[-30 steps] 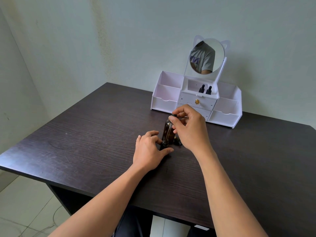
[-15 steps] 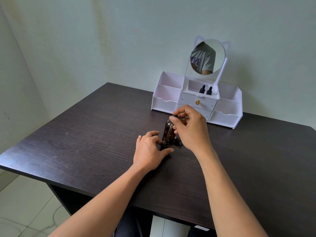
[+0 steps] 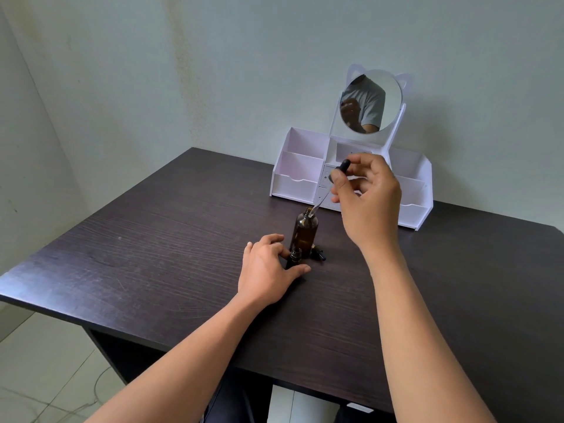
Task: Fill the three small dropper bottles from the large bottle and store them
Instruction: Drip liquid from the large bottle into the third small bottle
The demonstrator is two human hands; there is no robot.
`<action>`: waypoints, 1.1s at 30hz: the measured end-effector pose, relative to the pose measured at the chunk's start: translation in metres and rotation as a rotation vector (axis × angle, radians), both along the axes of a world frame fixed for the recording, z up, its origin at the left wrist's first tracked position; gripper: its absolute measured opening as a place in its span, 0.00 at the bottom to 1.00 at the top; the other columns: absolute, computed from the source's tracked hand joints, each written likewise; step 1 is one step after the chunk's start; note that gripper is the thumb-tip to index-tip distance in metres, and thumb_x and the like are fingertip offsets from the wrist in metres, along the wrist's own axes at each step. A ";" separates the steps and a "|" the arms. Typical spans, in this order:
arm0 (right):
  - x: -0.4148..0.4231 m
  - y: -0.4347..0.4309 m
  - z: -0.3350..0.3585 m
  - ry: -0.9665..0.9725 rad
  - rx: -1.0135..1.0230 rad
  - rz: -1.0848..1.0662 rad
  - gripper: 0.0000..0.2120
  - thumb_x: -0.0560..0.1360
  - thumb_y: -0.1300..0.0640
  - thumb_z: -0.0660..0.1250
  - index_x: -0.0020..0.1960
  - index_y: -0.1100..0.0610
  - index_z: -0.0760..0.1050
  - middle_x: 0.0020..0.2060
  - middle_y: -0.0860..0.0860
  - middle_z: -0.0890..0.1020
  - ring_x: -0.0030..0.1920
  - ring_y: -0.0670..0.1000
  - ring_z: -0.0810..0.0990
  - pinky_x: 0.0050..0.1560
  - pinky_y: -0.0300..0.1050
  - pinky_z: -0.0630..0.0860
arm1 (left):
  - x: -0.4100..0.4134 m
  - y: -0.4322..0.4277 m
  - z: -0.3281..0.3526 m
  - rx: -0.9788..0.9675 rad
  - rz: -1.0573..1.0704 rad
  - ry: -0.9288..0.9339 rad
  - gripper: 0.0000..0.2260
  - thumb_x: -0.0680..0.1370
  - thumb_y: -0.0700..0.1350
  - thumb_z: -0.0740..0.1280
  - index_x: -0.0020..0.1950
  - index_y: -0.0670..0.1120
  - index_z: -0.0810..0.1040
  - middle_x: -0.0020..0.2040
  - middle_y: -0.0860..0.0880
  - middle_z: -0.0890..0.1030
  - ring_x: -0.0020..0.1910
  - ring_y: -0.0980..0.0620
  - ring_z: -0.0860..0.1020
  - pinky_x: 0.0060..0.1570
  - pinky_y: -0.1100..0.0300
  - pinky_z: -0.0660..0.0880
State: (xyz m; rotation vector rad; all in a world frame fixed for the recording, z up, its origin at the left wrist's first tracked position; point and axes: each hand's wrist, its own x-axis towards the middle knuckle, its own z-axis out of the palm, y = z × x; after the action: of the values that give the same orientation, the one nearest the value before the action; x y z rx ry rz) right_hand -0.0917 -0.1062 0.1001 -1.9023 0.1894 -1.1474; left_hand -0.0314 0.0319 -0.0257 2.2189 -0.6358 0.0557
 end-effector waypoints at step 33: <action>0.006 -0.023 -0.050 0.512 -0.052 -0.091 0.12 0.79 0.52 0.68 0.61 0.53 0.76 0.44 0.42 0.80 0.45 0.41 0.79 0.47 0.39 0.74 | 0.000 -0.001 0.001 0.013 0.005 -0.006 0.17 0.69 0.62 0.75 0.47 0.51 0.82 0.71 0.55 0.72 0.70 0.53 0.68 0.76 0.46 0.54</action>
State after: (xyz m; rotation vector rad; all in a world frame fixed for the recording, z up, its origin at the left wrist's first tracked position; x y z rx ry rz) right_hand -0.0858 -0.1290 0.0498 -2.2234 0.5338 -0.7046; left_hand -0.0312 0.0308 -0.0251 2.2341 -0.6357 0.0611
